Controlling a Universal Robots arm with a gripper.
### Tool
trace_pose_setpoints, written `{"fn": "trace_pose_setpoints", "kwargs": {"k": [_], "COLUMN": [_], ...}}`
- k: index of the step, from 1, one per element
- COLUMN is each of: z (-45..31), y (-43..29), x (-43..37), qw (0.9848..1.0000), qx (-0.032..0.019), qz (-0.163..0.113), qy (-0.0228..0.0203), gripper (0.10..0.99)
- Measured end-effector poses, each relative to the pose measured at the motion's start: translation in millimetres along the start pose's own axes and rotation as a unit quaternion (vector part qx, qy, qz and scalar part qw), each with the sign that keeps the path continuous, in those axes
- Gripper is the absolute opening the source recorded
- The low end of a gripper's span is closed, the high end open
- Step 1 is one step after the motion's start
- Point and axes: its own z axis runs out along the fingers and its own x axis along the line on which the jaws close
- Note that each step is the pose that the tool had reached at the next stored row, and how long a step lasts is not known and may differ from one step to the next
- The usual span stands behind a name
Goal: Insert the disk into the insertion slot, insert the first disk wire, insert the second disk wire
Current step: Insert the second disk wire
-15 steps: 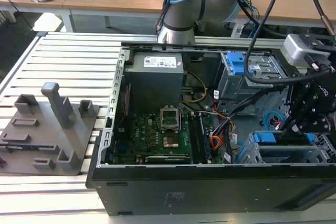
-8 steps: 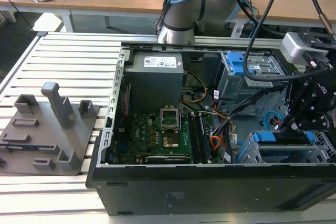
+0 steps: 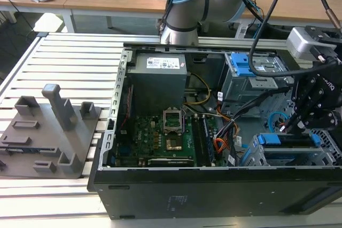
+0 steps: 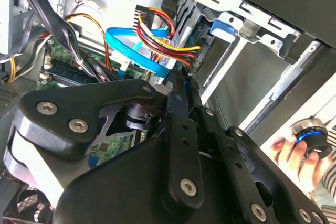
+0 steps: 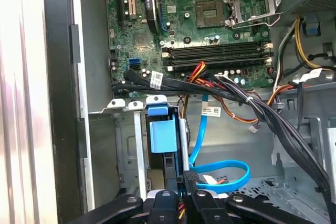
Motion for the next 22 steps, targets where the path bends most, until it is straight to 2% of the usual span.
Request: {"fn": "trace_pose_setpoints", "kwargs": {"k": [1,3,4,9,16,22], "z": [0.0,0.0,0.1,1.2,3.7,7.7], "y": [0.1,0.0,0.0,0.6,0.5,0.3], "x": [0.0,0.0,0.0,0.0,-0.9,-1.1], "qw": [1.0,0.9998,0.9997,0.9991,0.9992,0.9983], "qx": [0.0005,0.0023,0.0028,0.0045,0.004,0.0052], "qz": [-0.001,-0.009,-0.015,-0.038,-0.039,-0.058], "qy": [0.0043,0.0169,0.0175,0.0178,0.0091,0.0096], "gripper": [0.165,0.165,0.165,0.165,0.165,0.165]}}
